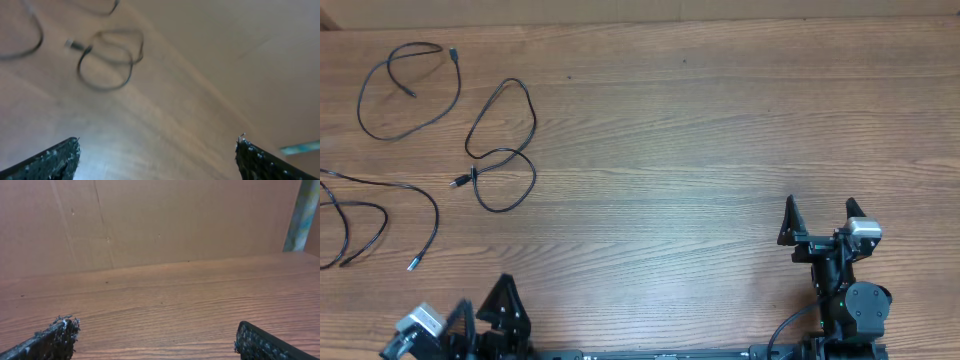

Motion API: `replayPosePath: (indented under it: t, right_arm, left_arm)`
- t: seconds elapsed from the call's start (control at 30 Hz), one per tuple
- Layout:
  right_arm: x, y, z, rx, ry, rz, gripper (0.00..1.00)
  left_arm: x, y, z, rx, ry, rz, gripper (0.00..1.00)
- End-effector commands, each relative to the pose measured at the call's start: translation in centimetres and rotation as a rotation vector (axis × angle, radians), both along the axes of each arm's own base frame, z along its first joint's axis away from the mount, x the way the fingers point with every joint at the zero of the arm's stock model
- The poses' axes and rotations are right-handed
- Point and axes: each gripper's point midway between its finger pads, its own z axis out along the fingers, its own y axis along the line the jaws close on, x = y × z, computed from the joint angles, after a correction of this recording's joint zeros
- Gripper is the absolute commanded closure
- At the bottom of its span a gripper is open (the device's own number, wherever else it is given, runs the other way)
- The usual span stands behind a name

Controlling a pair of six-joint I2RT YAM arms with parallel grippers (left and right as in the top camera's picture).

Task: Untangle cables

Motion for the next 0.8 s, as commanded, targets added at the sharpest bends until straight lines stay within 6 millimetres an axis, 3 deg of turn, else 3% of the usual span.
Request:
replayPosePath:
  t: [0.0, 0.1, 0.2, 0.57, 0.77]
  right_arm:
    - [0.0, 0.0, -0.2, -0.004, -0.001, 0.004, 0.00]
    - [0.0, 0.0, -0.2, -0.004, -0.001, 0.004, 0.00]
    - [0.0, 0.0, -0.2, -0.004, -0.001, 0.004, 0.00]
    - [0.0, 0.0, -0.2, -0.004, -0.001, 0.004, 0.00]
    - [0.0, 0.0, -0.2, -0.004, -0.001, 0.004, 0.00]
  left_arm:
    - [1.5, -0.1, 0.8, 0.160, -0.064, -0.055, 0.00]
    - [3.3, -0.8, 2.0, 0.268, -0.155, -0.119, 0.00]
    - [5.0, -1.3, 1.8, 0.325, -0.202, -0.155, 0.00]
    - [10.4, -1.5, -5.2, 0.358, -0.191, -0.183, 0.00]
    - [12.0, -1.6, -7.4, 0.452, -0.223, -0.199, 0.00]
